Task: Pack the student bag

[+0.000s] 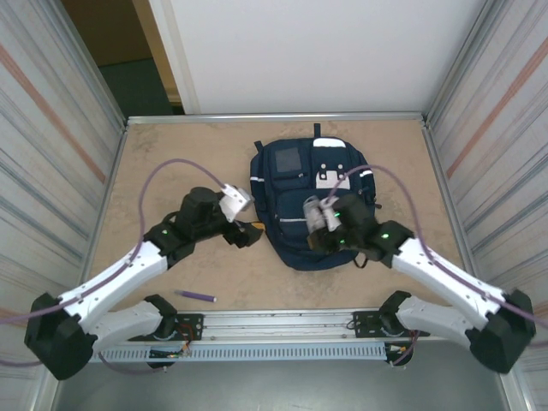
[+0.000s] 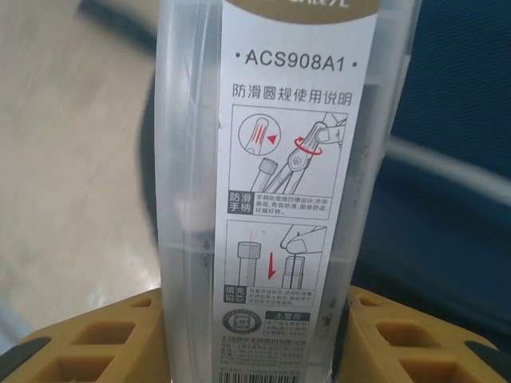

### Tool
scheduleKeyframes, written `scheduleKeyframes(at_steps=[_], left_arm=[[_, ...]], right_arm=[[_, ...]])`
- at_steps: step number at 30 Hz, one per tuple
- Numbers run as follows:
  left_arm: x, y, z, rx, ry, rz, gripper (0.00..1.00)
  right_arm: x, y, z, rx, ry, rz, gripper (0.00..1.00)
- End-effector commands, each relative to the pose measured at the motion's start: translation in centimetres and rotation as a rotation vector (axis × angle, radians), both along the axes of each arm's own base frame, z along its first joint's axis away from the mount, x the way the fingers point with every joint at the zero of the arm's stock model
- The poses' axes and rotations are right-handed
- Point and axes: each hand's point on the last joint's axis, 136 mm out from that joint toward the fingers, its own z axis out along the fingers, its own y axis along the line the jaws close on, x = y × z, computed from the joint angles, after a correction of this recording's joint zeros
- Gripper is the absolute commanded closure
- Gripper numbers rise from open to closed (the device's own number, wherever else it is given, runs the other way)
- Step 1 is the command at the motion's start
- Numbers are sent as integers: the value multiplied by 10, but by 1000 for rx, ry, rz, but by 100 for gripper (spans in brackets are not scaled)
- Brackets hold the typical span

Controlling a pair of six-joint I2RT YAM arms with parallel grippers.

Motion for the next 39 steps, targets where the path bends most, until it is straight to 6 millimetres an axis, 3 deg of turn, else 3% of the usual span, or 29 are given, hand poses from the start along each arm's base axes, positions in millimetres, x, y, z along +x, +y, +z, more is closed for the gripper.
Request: scheduleKeyframes(at_steps=[1, 6, 8, 12, 17, 20, 27, 31, 35, 39], left_arm=[[-2, -32, -4, 149, -282, -218, 1], [-4, -73, -35, 324, -399, -423, 1], [10, -84, -44, 353, -421, -402, 5], [34, -97, -52, 356, -398, -327, 25], [50, -113, -72, 441, -437, -323, 28], [57, -115, -77, 466, -457, -295, 37], [32, -129, -86, 470, -453, -470, 28], [40, -133, -90, 492, -459, -444, 28], [23, -148, -89, 426, -416, -547, 25], [30, -155, -92, 435, -386, -539, 25]], right_arm=[[16, -27, 18, 126, -21, -126, 62], [34, -63, 39, 238, -46, -260, 64], [36, -71, 40, 254, -38, -285, 64], [34, -75, 36, 268, -13, -302, 63], [31, -77, 30, 273, -15, -318, 63], [29, -76, 31, 280, -15, -311, 63], [27, -76, 30, 287, -14, -313, 63], [27, -79, 27, 278, -21, -331, 63], [27, -77, 28, 295, -11, -329, 64], [27, -79, 27, 296, -15, -341, 65]])
